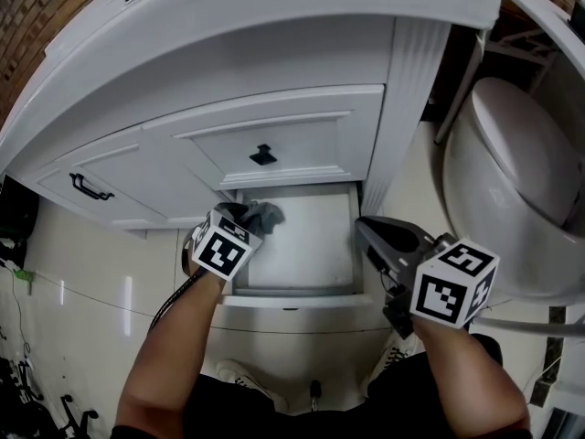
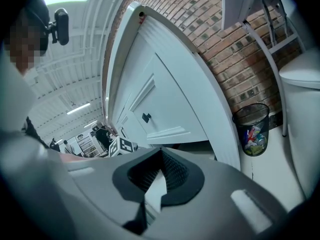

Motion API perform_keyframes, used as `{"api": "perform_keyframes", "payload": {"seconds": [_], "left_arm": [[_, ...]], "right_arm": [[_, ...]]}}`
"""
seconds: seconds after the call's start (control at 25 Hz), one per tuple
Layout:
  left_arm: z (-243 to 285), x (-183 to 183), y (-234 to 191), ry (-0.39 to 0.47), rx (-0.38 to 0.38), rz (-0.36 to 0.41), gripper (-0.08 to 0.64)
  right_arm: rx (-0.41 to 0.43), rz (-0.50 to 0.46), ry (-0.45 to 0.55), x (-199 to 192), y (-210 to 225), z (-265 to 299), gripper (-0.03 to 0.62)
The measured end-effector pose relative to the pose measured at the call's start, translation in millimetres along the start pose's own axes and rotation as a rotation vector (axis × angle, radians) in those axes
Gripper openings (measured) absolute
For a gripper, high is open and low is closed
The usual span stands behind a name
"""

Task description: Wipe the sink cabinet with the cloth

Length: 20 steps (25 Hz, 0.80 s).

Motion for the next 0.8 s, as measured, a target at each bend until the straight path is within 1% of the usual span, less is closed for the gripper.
{"api": "perform_keyframes", "payload": {"seconds": [0.08, 0.16, 0.28, 0.4, 0.48, 0.64, 0.72, 0.8], "left_arm": [[-6.6, 9.4, 8.8, 0.035, -0.038, 0.004, 0.038], [-12.2, 23.3, 23.3, 0.071, -0.088, 0.035, 0.038], [-13.4, 46.1, 50.4, 0.095, -0.176, 0.122, 0.038], [-8.8, 65.1, 74.0, 0.121, -0.241, 0.233, 0.038], [-5.1, 72.8, 85.6, 0.113, -0.277, 0.286, 0.038], [5.1, 84.0, 105.5, 0.084, -0.361, 0.347, 0.038], [9.7, 89.3, 113.5, 0.069, -0.378, 0.403, 0.038], [14.3, 91.1, 118.2, 0.053, -0.378, 0.449, 0.038]], "right_arm": [[0.0, 0.003, 0.0, -0.7, 1.2, -0.7, 0.003], [0.0, 0.006, 0.004, -0.1, 2.0, -1.8, 0.003], [0.003, 0.009, 0.007, 0.6, 1.7, -3.2, 0.003], [0.005, 0.007, 0.006, -0.9, 1.8, -5.0, 0.003], [0.004, 0.01, 0.012, -0.8, 3.3, -7.8, 0.003], [-0.001, 0.018, 0.027, 0.6, 6.3, -14.8, 0.003], [-0.001, 0.021, 0.03, 0.7, 7.3, -16.3, 0.003], [0.001, 0.024, 0.03, 0.8, 8.3, -17.2, 0.003]]}}
Point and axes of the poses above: the fingertips, and each gripper's own axes: z forward along the fingers, y to its right, x out of its top, the point moved 9 cm from there along -z, backward along the fingers, and after that the axes turned 8 degrees about -y, right-handed, at the moved point
